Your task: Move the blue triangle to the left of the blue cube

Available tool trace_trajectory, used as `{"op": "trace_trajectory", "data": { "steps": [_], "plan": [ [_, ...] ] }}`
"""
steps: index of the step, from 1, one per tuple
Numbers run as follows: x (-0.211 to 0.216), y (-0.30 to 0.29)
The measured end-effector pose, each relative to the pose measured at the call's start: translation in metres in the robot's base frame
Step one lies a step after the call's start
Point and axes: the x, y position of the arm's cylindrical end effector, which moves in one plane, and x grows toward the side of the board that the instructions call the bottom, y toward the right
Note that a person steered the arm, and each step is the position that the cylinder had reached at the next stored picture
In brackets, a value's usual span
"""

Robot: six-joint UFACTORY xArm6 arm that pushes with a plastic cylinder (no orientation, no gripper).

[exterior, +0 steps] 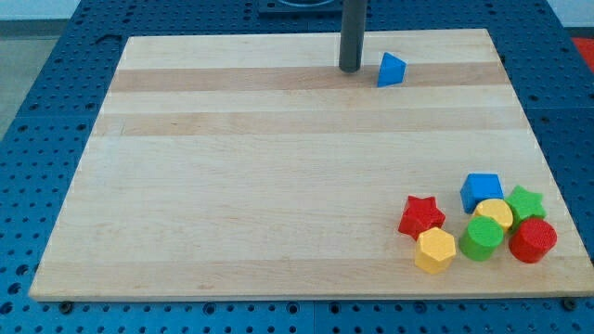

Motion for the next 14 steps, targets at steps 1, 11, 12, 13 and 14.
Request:
{"op": "trace_trajectory", "data": {
  "steps": [1,11,12,13,14],
  "plan": [
    [0.018,-0.001],
    [0.05,0.0],
    [0.105,-0.002],
    [0.118,-0.002],
    [0.105,-0.01]
  ]
}}
